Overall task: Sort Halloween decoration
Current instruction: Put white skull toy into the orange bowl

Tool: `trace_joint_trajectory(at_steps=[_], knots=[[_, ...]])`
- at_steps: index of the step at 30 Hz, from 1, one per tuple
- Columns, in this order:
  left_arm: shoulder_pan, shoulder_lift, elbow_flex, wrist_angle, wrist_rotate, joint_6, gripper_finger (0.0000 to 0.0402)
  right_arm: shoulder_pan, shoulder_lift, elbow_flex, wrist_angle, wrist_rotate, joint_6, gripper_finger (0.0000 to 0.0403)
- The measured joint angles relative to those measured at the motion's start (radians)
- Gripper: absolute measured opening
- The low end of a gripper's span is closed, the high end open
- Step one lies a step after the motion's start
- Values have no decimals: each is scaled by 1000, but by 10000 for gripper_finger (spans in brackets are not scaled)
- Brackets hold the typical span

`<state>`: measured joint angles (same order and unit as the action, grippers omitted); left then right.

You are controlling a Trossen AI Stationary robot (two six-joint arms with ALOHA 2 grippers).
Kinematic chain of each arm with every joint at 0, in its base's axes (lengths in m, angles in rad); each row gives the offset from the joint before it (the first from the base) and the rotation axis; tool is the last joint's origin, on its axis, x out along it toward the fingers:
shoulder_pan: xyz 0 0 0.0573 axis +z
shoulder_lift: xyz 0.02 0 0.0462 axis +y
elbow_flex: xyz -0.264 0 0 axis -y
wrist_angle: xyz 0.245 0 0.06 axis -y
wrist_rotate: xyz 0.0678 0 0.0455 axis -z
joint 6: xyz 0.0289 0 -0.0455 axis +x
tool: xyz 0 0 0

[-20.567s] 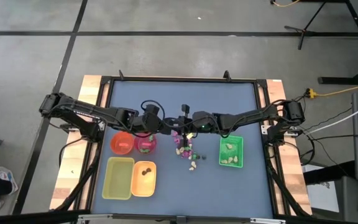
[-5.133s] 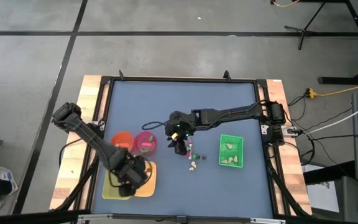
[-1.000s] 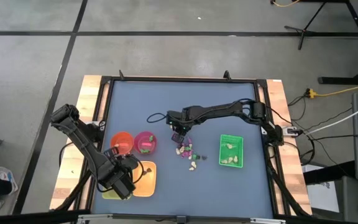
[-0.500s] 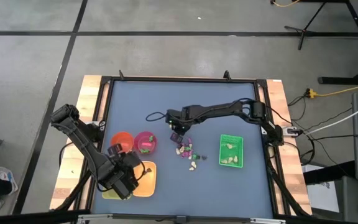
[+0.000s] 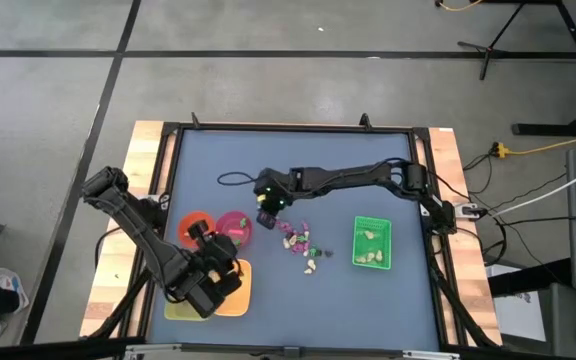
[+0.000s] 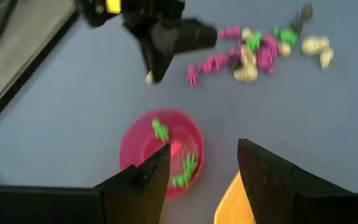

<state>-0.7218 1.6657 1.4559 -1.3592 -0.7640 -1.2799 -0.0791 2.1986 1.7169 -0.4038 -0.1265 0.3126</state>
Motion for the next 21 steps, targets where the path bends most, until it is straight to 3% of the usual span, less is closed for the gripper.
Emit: trace_joint_trajectory(at_steps=[13, 21], knots=[[70, 0, 0, 70, -49, 38, 170, 4, 0, 48, 247, -24, -32, 37], [93, 0, 0, 161, -95, 143, 170, 22, 35, 51, 530, -18, -34, 37]])
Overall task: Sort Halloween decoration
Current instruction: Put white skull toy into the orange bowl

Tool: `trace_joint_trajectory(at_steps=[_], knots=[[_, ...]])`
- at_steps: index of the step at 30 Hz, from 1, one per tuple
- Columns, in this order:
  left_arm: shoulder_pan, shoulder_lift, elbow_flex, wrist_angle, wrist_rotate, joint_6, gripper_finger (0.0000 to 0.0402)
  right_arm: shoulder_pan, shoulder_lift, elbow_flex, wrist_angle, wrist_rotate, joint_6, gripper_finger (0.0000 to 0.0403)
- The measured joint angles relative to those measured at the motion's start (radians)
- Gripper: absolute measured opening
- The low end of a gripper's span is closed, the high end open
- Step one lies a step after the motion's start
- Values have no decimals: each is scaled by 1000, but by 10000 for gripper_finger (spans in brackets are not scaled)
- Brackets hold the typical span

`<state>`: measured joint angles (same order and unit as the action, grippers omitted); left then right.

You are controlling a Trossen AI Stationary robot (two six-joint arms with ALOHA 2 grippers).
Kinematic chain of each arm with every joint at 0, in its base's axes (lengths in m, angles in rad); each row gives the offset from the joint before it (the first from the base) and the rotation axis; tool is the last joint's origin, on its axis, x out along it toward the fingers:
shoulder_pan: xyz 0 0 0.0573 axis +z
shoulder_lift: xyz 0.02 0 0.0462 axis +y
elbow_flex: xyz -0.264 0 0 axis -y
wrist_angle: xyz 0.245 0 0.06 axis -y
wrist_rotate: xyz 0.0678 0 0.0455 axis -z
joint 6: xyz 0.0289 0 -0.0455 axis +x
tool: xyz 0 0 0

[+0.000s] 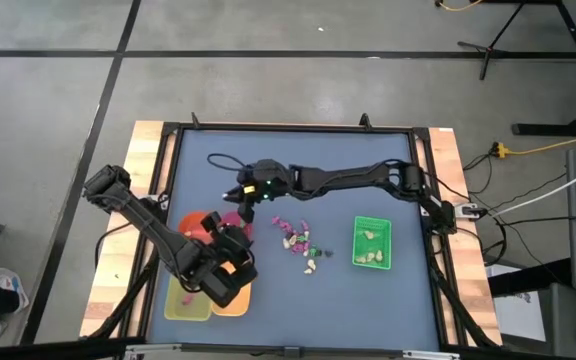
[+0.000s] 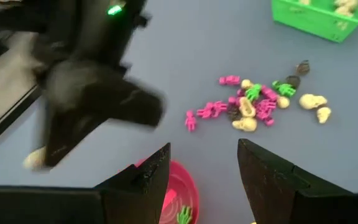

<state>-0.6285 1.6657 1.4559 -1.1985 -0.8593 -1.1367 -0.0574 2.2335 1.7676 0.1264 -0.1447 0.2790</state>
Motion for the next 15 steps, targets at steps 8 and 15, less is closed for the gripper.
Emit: trace_joint_trajectory(at_steps=[8, 15], knots=[[5, 0, 15, 161, 2, 169, 170, 16, 99, 9, 209, -32, 1, 37], [5, -1, 108, 185, -35, 282, 170, 46, 205, 103, 234, -54, 4, 37]])
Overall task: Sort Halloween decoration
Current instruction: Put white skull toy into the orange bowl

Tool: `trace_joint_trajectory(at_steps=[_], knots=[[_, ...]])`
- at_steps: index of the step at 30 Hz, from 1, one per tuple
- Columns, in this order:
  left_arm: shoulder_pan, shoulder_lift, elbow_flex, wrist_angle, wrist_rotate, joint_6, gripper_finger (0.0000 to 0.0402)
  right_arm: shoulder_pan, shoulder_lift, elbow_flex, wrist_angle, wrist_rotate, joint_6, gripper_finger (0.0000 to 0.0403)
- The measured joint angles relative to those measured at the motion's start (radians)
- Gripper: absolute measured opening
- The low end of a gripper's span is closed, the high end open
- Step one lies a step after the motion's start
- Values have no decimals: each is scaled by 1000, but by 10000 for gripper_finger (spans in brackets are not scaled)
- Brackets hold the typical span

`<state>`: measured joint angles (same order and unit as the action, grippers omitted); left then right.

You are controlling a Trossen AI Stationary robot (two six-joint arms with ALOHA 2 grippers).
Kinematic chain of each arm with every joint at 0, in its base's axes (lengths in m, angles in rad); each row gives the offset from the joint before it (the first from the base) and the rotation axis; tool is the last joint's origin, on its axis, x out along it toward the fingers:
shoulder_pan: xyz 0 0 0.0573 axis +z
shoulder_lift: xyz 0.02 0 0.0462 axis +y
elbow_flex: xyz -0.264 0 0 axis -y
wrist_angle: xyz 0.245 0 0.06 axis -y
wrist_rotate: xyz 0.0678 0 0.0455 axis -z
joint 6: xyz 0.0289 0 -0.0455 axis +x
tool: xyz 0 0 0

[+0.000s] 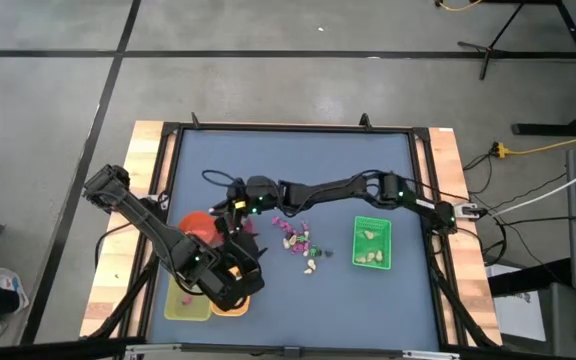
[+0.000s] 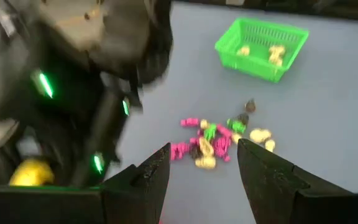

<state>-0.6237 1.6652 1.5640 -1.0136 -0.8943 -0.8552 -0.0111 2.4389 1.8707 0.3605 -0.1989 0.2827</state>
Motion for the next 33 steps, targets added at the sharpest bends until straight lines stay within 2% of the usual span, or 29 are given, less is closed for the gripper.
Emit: trace_joint_trajectory(at_steps=[10, 18, 25, 28, 33], knots=[[5, 0, 120, 3, -58, 182, 170, 80, 144, 215, -23, 8, -40, 37], [4, 0, 124, 9, -60, 213, 170, 83, 149, 223, -13, 140, -86, 37], [4, 0, 124, 9, -59, 213, 170, 74, 149, 223, -20, 161, -86, 38], [4, 0, 124, 11, -54, 211, 170, 74, 149, 223, -19, 162, -86, 54], [4, 0, 124, 13, -51, 211, 170, 75, 149, 223, -20, 161, -86, 120]])
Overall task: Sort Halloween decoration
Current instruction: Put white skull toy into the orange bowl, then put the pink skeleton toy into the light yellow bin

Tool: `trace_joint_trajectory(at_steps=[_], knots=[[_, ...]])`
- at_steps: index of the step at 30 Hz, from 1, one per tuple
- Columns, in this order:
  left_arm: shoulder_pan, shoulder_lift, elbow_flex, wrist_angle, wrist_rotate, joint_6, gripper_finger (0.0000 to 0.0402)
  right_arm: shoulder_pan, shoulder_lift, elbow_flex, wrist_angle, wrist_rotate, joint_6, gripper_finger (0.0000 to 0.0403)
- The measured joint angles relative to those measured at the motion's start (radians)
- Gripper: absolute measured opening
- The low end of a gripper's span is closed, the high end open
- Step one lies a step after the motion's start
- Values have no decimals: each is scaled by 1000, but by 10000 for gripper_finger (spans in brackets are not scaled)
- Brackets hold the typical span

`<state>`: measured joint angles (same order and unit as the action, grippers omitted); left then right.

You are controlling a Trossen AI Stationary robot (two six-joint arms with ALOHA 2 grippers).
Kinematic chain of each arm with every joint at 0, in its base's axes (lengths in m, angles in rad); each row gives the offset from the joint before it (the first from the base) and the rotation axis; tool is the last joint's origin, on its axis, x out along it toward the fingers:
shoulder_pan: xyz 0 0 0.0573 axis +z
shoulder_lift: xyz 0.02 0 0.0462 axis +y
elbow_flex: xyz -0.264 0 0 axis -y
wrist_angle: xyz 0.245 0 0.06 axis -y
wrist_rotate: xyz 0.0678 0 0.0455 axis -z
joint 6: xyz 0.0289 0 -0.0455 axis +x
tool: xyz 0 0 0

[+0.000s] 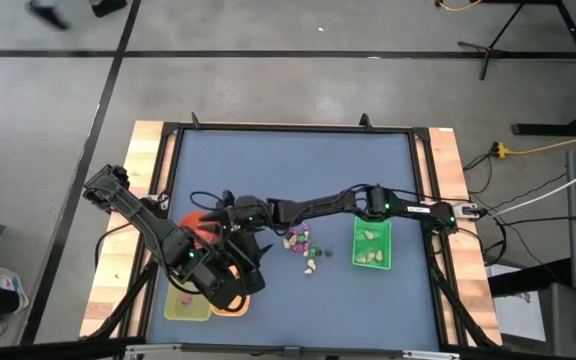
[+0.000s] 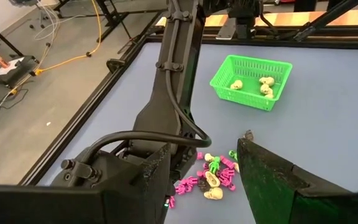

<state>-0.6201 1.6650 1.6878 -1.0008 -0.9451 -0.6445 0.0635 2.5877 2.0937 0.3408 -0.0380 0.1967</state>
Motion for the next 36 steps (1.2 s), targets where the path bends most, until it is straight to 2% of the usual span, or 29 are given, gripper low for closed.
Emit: trace_joint_trajectory(at_steps=[5, 8, 11, 15, 19, 28, 36], knots=[[0, 0, 0, 0, 1, 0, 170, 0, 0, 0, -1, -5, 0, 170], [0, 0, 0, 0, 1, -1, 170, 0, -1, 0, -24, -9, 7, 183], [0, 0, 0, 0, 1, 0, 170, -6, -19, 0, -132, -59, -8, 185], [2, 0, 0, 0, 17, 0, 170, -42, -91, -1, -399, -184, -28, 179], [13, 0, 0, 0, 81, 1, 170, -98, -182, 0, -687, -291, -183, 178], [94, 0, 0, -2, 196, 1, 170, -210, -414, 0, -1193, -241, -443, 178], [205, 0, 0, -11, 343, 53, 170, -269, -612, 0, -1474, -234, -494, 177]])
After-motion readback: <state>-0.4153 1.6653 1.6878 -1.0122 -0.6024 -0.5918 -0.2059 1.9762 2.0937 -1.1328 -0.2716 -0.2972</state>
